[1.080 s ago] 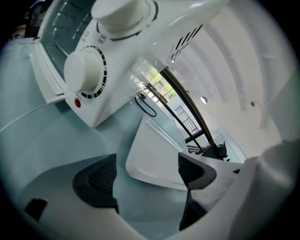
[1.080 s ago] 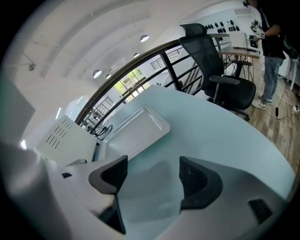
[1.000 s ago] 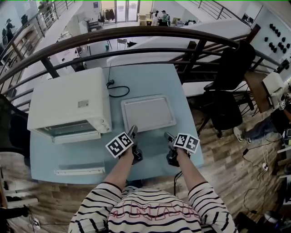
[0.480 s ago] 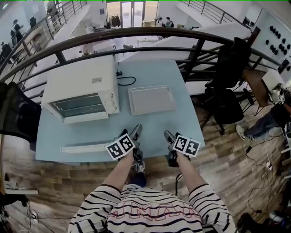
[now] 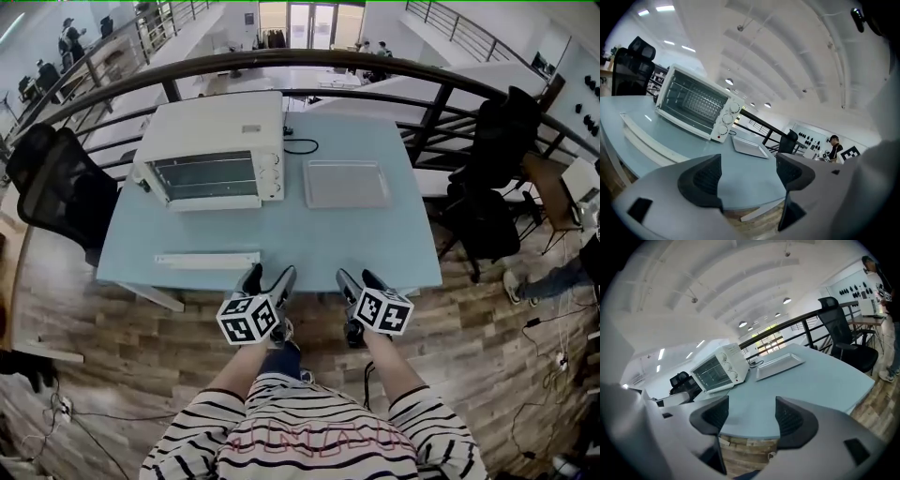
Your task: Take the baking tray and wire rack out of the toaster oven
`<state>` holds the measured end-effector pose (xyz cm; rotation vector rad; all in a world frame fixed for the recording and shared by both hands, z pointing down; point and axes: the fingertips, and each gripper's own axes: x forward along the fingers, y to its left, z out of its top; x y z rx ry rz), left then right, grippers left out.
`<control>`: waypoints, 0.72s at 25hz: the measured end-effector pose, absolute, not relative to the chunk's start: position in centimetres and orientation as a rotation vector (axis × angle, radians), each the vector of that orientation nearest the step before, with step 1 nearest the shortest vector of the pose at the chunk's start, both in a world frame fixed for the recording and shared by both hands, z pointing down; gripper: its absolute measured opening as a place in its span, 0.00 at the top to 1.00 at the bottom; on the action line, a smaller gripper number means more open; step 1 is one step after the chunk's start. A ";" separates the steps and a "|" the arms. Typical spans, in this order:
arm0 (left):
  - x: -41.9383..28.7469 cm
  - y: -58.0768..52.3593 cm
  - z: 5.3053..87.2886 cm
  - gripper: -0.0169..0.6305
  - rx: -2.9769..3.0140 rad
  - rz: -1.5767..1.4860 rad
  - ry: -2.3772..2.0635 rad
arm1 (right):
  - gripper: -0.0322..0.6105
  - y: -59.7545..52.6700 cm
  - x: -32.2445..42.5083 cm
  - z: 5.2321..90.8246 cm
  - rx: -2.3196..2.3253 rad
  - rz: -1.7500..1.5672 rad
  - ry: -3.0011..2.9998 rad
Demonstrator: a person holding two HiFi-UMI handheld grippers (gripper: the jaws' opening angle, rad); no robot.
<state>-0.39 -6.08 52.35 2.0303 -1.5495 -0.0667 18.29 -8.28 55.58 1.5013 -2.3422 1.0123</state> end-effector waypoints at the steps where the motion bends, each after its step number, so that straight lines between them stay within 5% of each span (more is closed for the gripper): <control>1: -1.0 -5.4 52.0 0.38 2.044 -0.059 -1.562 | 0.44 -7.9 17.5 55.1 1.489 0.991 -2.366; 7: -5.9 -3.0 50.7 0.39 2.102 -0.014 -1.663 | 0.45 -6.5 11.6 52.7 1.437 0.915 -2.489; 10: -8.8 -3.2 50.0 0.39 2.132 0.036 -1.712 | 0.68 -6.9 8.6 51.4 1.454 0.833 -2.523; 13: -12.2 -3.7 49.4 0.39 2.175 0.115 -1.754 | 0.68 -7.6 4.5 50.5 1.420 0.769 -2.553; 16: -16.0 -4.5 49.0 0.64 2.202 0.165 -1.795 | 0.68 -8.6 0.4 50.4 1.409 0.760 -2.562; 18: -18.7 -5.3 48.9 0.67 2.208 0.176 -1.807 | 0.68 -9.5 -2.3 50.4 1.410 0.760 -2.563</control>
